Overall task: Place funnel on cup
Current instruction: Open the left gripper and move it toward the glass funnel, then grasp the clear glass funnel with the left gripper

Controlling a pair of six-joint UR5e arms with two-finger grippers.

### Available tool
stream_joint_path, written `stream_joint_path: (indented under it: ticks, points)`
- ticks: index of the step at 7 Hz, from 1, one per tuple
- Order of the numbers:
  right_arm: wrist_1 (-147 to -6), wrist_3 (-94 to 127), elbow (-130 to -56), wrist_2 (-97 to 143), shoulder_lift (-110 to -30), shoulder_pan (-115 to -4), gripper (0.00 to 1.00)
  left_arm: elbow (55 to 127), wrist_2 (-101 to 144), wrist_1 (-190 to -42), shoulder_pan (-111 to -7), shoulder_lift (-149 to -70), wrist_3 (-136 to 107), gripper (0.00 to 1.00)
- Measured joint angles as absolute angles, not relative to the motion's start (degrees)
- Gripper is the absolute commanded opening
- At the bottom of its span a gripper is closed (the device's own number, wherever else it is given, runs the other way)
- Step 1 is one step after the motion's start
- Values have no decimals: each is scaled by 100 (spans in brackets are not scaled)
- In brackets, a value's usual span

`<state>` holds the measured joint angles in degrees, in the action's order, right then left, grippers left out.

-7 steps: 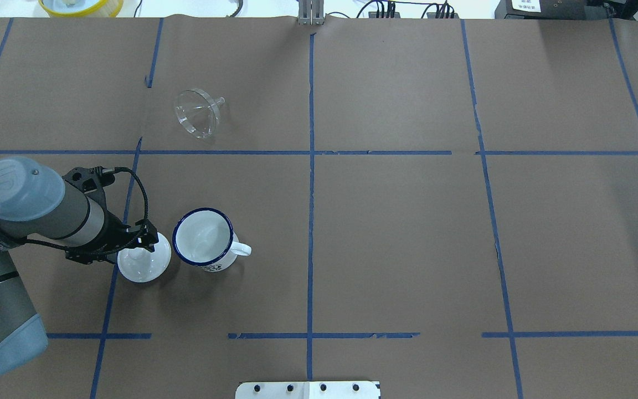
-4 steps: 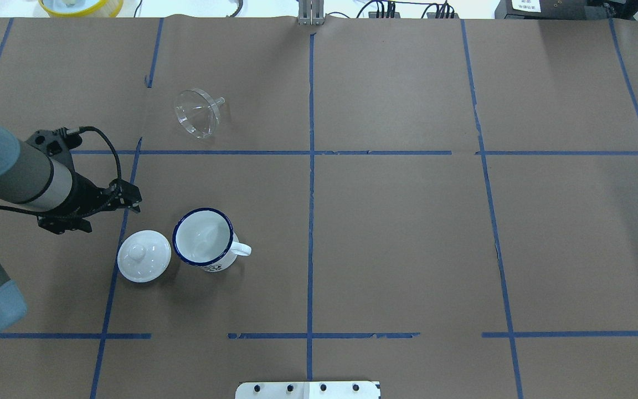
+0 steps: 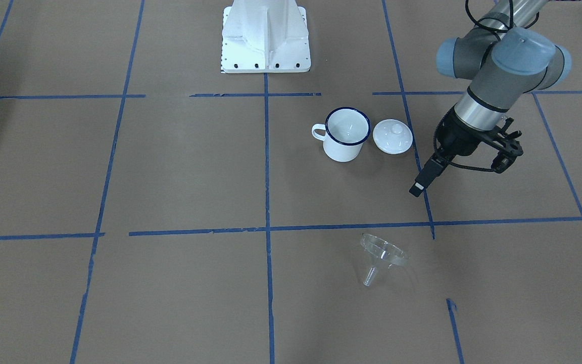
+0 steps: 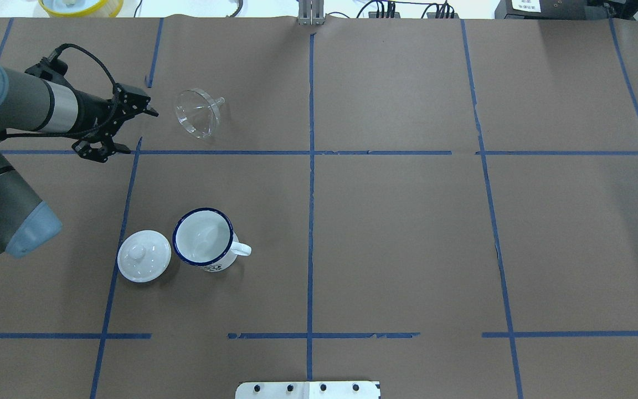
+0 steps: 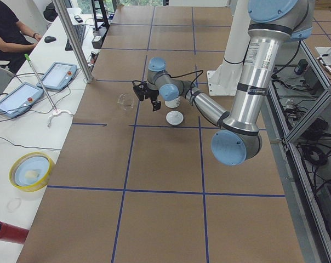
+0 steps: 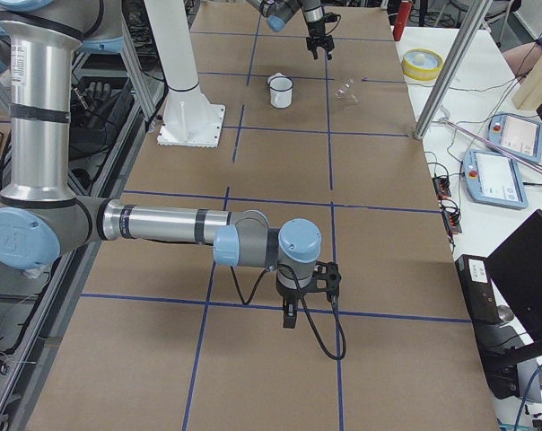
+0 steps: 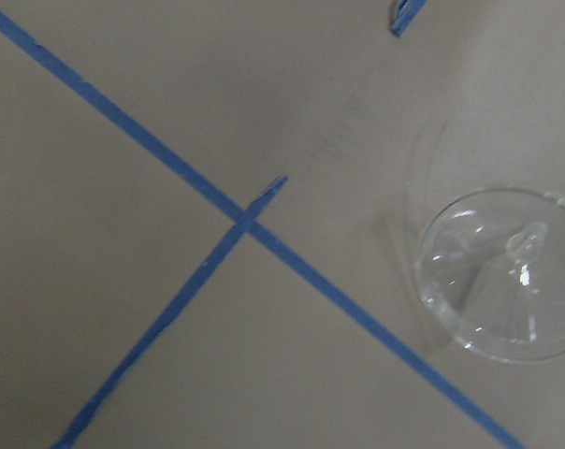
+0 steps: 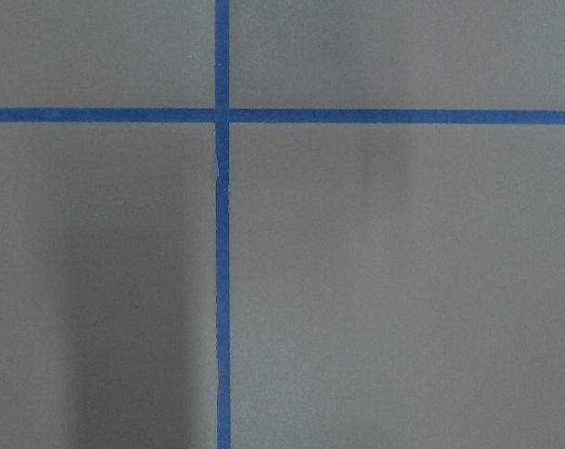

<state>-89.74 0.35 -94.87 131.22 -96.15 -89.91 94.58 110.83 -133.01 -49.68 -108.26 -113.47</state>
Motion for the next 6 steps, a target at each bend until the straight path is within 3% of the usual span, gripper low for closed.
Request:
stream_joint_path:
  ticks: [2, 6]
  points:
    - [-8974, 35, -9490, 13122, -9615, -8991, 100, 8393, 10331, -14553, -4950, -11428, -12254, 100]
    - [-8974, 35, -9485, 13122, -9615, -8991, 100, 7560, 9700, -15037, -4723, -11897, -12582, 94]
